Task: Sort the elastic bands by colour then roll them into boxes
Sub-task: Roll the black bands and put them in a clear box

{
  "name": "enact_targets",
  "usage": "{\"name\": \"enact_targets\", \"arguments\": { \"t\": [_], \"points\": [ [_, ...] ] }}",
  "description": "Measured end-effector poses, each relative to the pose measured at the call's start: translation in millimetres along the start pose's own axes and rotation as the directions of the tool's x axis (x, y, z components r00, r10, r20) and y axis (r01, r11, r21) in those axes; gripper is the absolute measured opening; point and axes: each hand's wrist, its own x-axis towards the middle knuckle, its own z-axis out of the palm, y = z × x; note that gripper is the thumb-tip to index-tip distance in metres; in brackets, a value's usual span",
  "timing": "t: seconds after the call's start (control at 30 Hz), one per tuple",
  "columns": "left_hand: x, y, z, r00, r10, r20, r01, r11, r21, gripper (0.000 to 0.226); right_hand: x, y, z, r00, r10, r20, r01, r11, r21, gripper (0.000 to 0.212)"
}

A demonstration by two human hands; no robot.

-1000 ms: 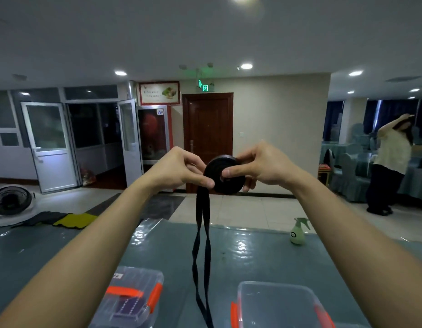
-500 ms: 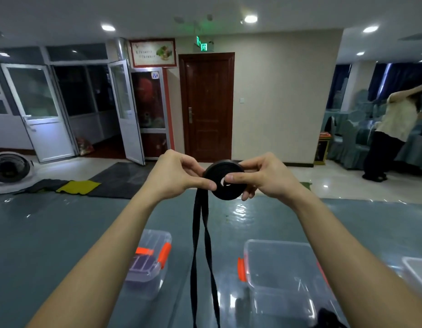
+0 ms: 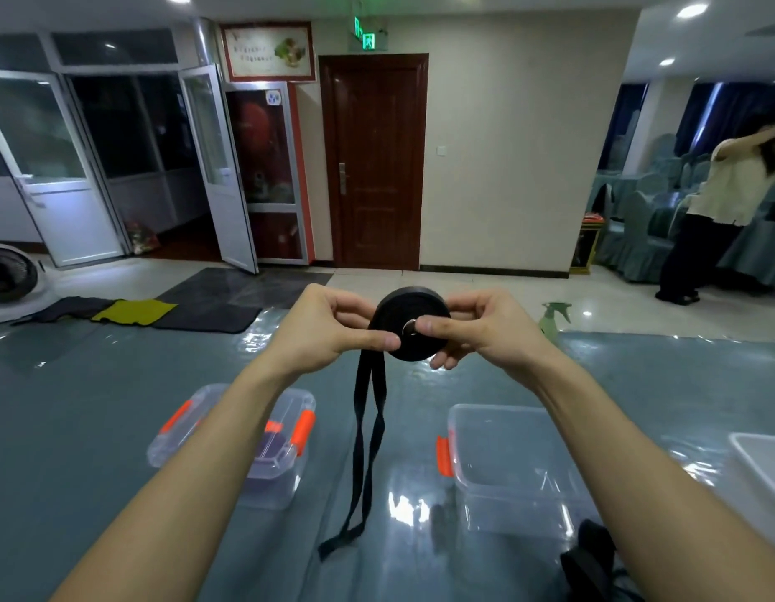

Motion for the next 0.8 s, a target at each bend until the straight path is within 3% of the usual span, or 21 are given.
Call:
{"name": "enact_targets", "arguments": {
  "t": [0.07, 0.13, 0.27, 0.4, 0.47, 0.57, 0.67, 0.8],
  "points": [
    [1, 4, -3, 0.995, -0.034, 0.096, 0.013, 0.976, 0.217, 0.026, -5, 5, 2, 0.997, 0.046, 0.058, -0.035, 0.984, -0.174, 0.053],
    [3, 10, 2, 0.974, -0.074, 0.213, -0.031, 0.891, 0.453, 0.022, -4, 8, 7, 0.993, 0.079, 0.09, -0.039, 0.925, -0.379, 0.055],
    [7, 24, 12, 0.937, -0.108, 0.333, -0.159, 0.715, 0.68, 0.024, 1, 18, 19, 0.976, 0.099, 0.192, 0.019, 0.844, -0.536, 0.031],
    [8, 21, 12, 0.929, -0.12, 0.351, -0.15, 0.744, 0.651, 0.04, -6, 29, 25, 0.97, 0.104, 0.22, 0.029, 0.847, -0.531, 0.031],
    [7, 10, 15, 0.941, -0.076, 0.329, -0.153, 0.774, 0.614, 0.042, -10, 40, 29, 0.981, 0.109, 0.163, -0.017, 0.875, -0.484, 0.03],
    [-4, -27, 18, 0.959, -0.055, 0.279, -0.043, 0.941, 0.336, 0.037, -19, 62, 30, 0.992, 0.109, 0.061, -0.087, 0.953, -0.292, 0.024],
    [-25, -69, 29, 0.967, -0.142, 0.211, 0.113, 0.983, 0.145, 0.036, -31, 86, 34, 0.98, 0.185, 0.074, -0.168, 0.967, -0.19, 0.023],
    [-29, -90, 36, 0.943, -0.227, 0.243, 0.183, 0.964, 0.192, 0.031, -42, 108, 42, 0.963, 0.232, 0.135, -0.207, 0.962, -0.176, 0.029]
  ]
}}
